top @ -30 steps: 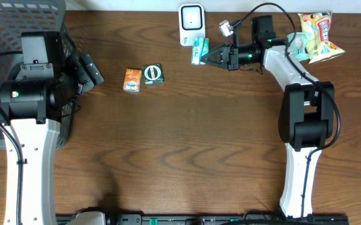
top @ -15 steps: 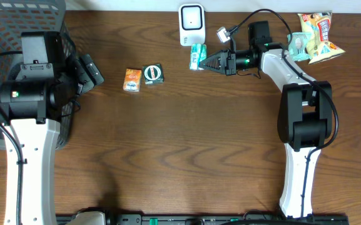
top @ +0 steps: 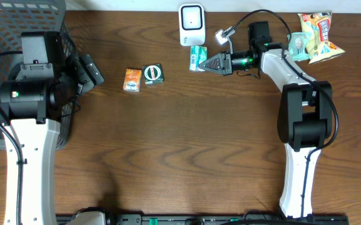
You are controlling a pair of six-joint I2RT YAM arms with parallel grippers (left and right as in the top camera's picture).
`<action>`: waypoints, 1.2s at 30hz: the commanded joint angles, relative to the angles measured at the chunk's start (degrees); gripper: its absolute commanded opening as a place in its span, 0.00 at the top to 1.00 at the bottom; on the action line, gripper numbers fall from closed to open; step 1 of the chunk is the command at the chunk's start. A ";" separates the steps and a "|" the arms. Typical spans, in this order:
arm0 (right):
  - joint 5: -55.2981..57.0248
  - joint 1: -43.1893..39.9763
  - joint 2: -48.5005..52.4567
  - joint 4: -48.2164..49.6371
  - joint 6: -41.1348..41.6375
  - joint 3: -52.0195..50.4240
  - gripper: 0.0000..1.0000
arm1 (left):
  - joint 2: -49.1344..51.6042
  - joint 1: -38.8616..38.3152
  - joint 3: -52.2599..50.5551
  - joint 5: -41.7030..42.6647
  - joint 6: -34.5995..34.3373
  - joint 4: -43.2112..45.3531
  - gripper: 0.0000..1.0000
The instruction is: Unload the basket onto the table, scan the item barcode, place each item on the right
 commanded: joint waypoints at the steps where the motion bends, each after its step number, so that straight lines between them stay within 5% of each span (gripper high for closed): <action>1: 27.21 0.79 -4.61 -3.28 7.21 1.16 0.99 | -0.33 0.24 0.00 -0.33 -0.50 -0.11 0.02; 3: 49.90 2.12 -7.45 -7.69 8.76 2.19 0.99 | -0.33 0.24 0.00 -0.33 -0.50 -0.11 0.02; 8: 78.79 7.37 -12.83 -8.59 4.48 2.58 0.99 | -0.33 0.24 0.00 -0.33 -0.50 -0.09 0.02; 16: 99.69 17.51 -12.00 10.36 -24.04 2.58 0.99 | -0.33 0.24 0.00 -0.33 -0.50 -0.11 0.02; 20: 102.18 19.74 -8.57 24.22 -37.24 2.58 0.99 | -0.33 0.24 0.00 -0.33 -0.50 -0.11 0.02; 23: 105.13 19.82 -5.35 32.04 -38.10 2.84 0.99 | -0.33 0.24 0.00 -0.33 -0.50 -0.11 0.02; 32: 92.87 19.43 -1.81 32.46 -33.51 7.08 0.99 | -0.33 0.24 0.00 -0.33 -0.50 -0.11 0.02; 36: 86.62 18.58 -1.33 31.98 -38.69 7.06 0.99 | -0.33 0.24 0.00 -0.33 -0.50 -0.11 0.02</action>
